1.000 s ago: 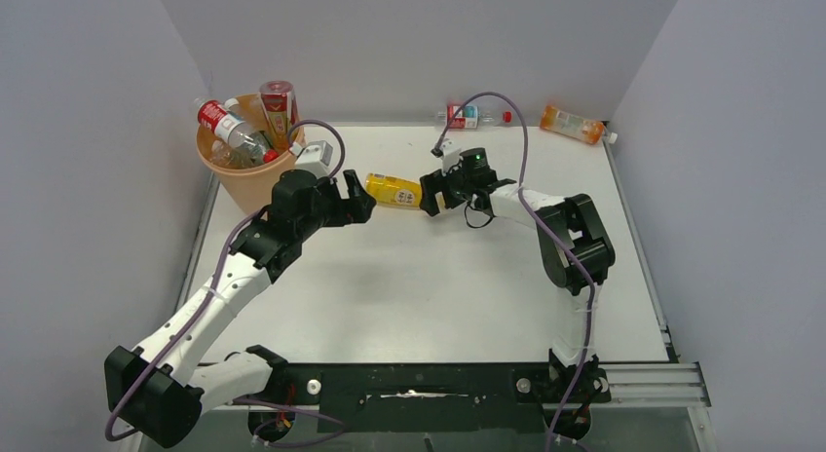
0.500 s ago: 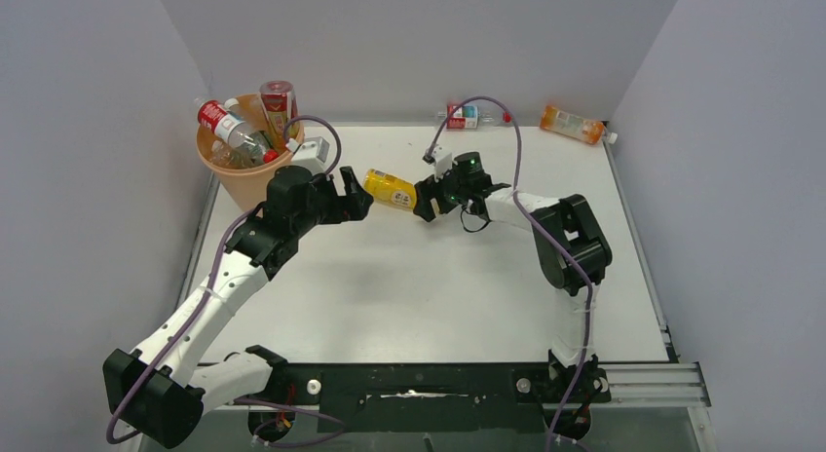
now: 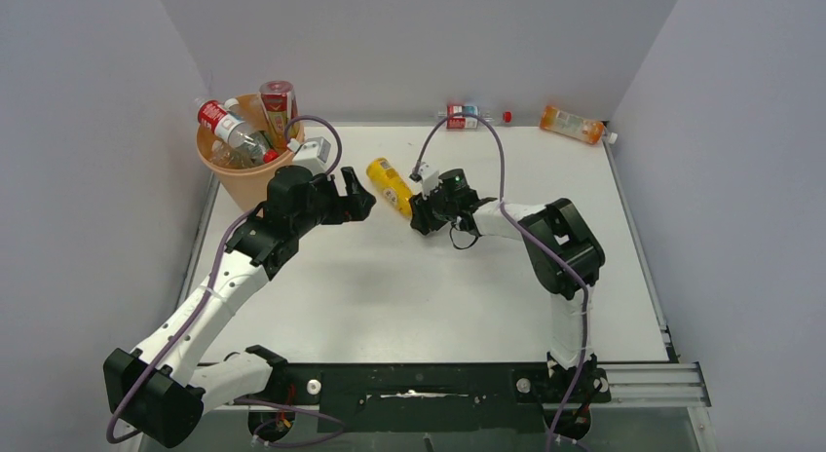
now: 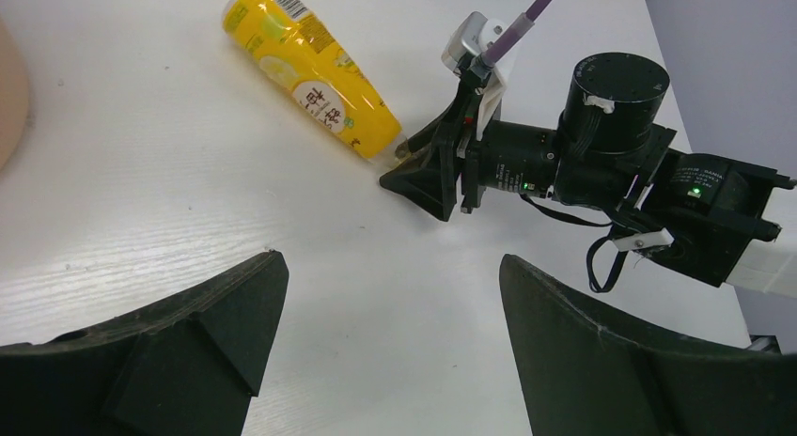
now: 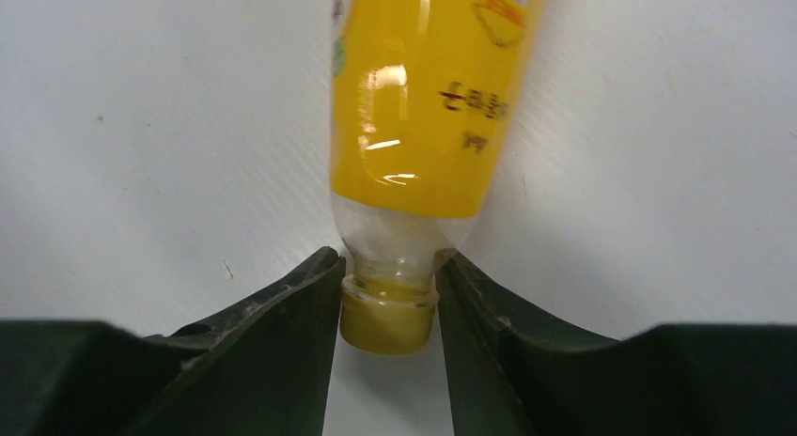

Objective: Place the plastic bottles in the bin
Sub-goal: Pick up the plastic bottle at the center of the board.

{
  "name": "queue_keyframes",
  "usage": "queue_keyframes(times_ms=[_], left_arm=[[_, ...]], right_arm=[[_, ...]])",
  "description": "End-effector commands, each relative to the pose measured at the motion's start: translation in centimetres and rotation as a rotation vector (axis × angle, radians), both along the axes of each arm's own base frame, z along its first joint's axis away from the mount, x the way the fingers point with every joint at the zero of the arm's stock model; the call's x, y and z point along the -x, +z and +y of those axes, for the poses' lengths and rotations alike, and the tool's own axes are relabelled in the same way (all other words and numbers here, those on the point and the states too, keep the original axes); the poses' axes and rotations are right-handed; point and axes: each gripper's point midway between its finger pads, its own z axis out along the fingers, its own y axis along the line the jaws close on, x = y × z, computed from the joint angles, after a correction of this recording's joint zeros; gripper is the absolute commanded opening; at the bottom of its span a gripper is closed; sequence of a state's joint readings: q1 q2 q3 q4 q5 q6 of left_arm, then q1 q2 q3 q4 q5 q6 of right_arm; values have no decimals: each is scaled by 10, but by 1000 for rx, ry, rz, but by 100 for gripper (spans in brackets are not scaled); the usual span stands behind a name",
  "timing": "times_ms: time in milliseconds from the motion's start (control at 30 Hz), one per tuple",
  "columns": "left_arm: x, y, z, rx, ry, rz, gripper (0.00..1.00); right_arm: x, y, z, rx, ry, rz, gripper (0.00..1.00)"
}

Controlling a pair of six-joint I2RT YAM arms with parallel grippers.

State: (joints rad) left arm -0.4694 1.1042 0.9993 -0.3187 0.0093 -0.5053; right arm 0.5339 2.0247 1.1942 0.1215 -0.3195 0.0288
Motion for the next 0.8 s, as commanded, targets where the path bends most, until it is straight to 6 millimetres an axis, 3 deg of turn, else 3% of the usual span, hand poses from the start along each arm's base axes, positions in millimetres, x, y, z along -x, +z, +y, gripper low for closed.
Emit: queue_keyframes(times_ms=[0,200,533,767], left_arm=[[-6,27,-5,51,-9,-66,84],[-7,27,-9,82,-8,-53,88],[-10,19,-39,369,-70,6,92],[-13,3,-37,422,-23,50,92]], right_arm=[[0,6,-7,19,-64,-1,38],[12,29,-10,-3,-115,-20,25],[78,67,-1,-60,-130,-72,24],[108,94,12,-46,-156,-133,24]])
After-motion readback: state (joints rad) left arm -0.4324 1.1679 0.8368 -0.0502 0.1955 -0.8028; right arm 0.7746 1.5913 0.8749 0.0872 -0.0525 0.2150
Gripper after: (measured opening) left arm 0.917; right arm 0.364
